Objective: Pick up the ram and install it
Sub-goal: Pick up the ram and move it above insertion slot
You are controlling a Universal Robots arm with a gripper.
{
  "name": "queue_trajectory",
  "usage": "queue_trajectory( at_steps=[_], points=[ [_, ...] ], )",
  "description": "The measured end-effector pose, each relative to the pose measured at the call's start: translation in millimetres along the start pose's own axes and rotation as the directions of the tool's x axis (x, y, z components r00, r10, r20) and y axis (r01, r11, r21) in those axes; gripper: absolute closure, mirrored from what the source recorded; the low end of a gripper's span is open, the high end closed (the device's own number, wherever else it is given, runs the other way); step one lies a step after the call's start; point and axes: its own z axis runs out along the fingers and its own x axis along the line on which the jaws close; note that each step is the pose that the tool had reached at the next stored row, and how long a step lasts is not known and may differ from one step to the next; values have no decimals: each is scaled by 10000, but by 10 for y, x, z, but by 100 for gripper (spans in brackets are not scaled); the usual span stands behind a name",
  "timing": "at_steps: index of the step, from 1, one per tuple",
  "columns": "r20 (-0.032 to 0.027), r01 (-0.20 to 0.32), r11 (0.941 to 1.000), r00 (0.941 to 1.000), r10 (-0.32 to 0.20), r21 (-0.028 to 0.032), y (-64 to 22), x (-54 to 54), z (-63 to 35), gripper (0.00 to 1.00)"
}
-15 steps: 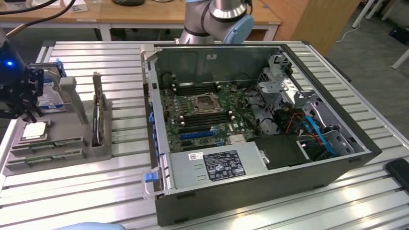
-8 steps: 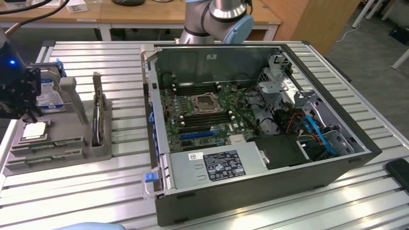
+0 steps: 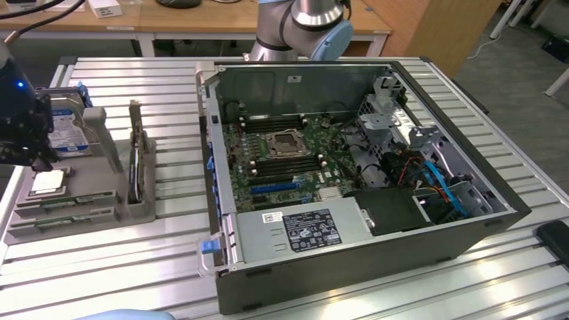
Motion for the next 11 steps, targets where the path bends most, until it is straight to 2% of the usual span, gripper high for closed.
queue_trajectory(
  at_steps=[3, 6, 11],
  points=[
    [-7, 539, 9985, 9985, -539, -16, 0, 0, 3, 76],
    [-14, 1078, 9942, 9942, -1078, -31, 0, 0, 5, 76],
    [-11, 1187, 9929, 9929, -1187, -34, 0, 0, 5, 76]
  ],
)
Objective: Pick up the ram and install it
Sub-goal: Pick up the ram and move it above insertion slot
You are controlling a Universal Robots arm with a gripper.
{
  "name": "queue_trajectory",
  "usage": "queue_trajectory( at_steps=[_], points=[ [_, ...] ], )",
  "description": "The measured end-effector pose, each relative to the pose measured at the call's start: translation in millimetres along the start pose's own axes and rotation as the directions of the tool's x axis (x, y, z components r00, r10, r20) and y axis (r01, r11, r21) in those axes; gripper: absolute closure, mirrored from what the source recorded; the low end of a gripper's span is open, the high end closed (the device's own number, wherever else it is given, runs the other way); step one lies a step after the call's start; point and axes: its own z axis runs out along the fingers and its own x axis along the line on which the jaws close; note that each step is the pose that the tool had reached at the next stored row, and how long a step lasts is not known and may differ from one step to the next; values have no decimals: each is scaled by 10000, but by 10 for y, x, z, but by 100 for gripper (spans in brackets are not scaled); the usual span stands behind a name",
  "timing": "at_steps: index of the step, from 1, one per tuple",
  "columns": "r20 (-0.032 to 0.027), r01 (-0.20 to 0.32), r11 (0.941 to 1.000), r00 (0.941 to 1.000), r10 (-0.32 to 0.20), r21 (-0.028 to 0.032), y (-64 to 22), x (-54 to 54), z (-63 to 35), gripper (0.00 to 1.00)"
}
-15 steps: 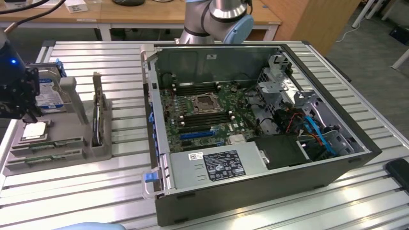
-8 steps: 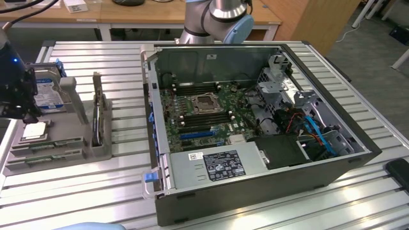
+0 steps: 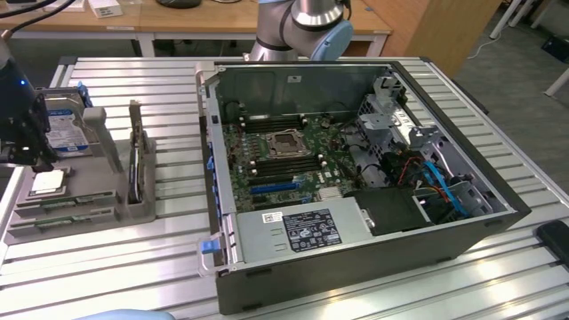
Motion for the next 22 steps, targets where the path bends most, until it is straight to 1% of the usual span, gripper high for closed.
queue_trajectory(
  at_steps=[3, 8, 10, 15, 22],
  points=[
    [0, 2, 10000, 10000, -2, 2, -3, 25, 2, 76],
    [0, -1, 10000, 10000, 1, 0, -15, 174, 6, 76],
    [0, 4, 10000, 10000, -4, 0, -22, 216, 12, 76],
    [-2, 155, 9999, 9999, -155, -3, -39, 250, 32, 76],
    [-9, 661, 9978, 9978, -661, -9, -48, 271, 88, 76]
  ],
)
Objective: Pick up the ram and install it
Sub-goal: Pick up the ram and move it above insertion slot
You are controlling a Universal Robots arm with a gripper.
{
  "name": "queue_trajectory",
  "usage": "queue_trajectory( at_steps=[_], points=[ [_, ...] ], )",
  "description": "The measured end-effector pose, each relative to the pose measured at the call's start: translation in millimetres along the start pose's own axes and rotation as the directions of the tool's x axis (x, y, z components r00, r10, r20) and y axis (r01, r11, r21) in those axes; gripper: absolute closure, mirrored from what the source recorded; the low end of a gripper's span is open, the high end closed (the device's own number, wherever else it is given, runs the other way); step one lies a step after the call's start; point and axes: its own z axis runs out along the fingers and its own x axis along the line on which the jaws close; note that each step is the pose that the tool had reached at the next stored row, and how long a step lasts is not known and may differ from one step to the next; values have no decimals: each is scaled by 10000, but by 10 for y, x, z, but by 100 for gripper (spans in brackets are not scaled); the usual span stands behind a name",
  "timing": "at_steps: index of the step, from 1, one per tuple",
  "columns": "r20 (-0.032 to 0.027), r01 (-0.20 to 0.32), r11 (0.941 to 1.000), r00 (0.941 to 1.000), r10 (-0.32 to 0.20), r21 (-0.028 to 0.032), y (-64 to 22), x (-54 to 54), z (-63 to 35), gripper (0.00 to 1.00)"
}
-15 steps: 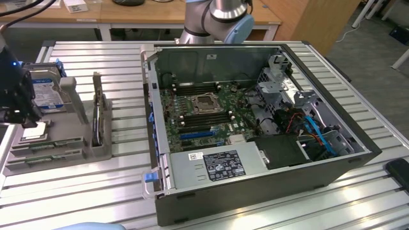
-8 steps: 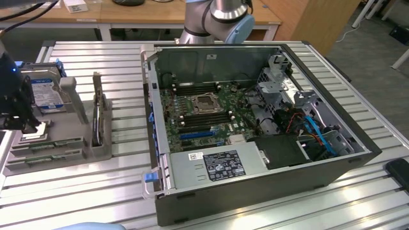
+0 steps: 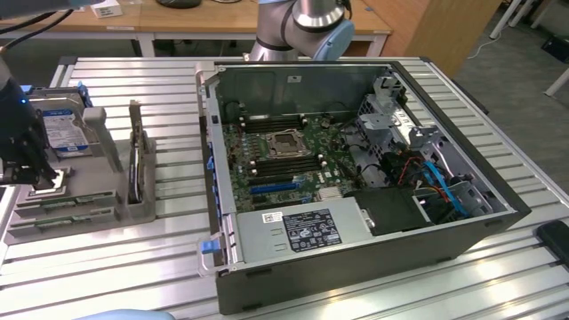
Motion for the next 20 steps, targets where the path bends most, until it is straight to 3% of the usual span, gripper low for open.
queue_trajectory(
  at_steps=[6, 20],
  points=[
    [-6, 446, 9990, 9990, -446, 4, -1, 28, 62, 76],
    [-21, 762, 9970, 9971, -762, 152, 2, 307, 125, 76]
  ],
)
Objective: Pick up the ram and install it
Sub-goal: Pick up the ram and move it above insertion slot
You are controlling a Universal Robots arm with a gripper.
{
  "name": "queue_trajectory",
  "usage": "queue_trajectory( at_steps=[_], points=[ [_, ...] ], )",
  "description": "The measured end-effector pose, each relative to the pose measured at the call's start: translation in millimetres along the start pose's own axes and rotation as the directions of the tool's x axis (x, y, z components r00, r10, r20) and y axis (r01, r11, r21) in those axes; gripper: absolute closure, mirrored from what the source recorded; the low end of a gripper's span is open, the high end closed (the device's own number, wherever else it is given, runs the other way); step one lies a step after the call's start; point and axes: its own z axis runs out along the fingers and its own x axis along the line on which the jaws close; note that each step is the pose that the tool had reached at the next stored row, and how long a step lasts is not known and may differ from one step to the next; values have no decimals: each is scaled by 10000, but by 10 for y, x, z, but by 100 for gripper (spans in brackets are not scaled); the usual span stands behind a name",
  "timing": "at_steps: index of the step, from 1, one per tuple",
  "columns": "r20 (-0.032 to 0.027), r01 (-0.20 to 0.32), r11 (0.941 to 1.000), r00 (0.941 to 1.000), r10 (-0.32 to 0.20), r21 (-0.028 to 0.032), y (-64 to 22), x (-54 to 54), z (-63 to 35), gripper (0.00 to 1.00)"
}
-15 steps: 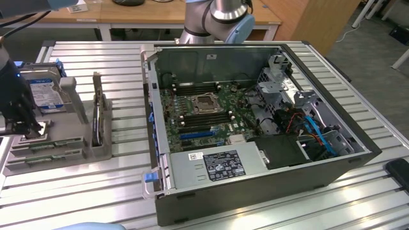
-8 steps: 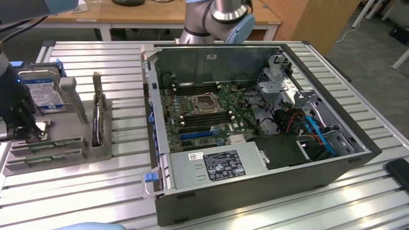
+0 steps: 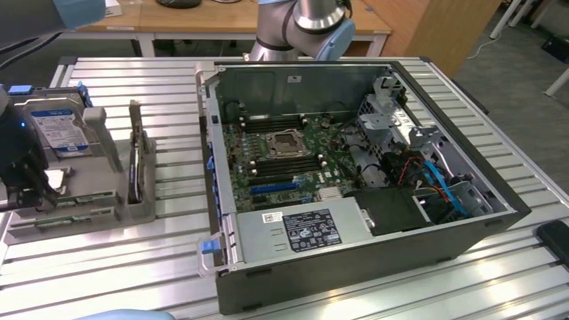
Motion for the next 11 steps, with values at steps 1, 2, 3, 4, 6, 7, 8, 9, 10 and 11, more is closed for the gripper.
queue_trajectory(
  at_steps=[1, 2, 3, 4, 6, 7, 8, 9, 10, 11],
  points=[
    [-2, 21, 10000, 10000, -21, 10, 2, 17, 6, 76],
    [-3, 45, 10000, 10000, -45, 20, 4, 33, 13, 76],
    [-4, 69, 10000, 10000, -69, 28, 5, 45, 21, 76],
    [-3, 94, 9999, 10000, -94, 38, 5, 49, 30, 76],
    [-5, 117, 9999, 9999, -117, 40, 5, 49, 34, 76],
    [-5, 117, 9999, 9999, -117, 40, 5, 49, 35, 76],
    [-5, 118, 9999, 9999, -118, 39, 5, 49, 35, 76],
    [-5, 118, 9999, 9999, -118, 40, 5, 49, 35, 76],
    [-4, 118, 9999, 9999, -118, 41, 5, 49, 39, 76],
    [-5, 122, 9999, 9999, -122, 45, 3, 49, 47, 76]
  ],
)
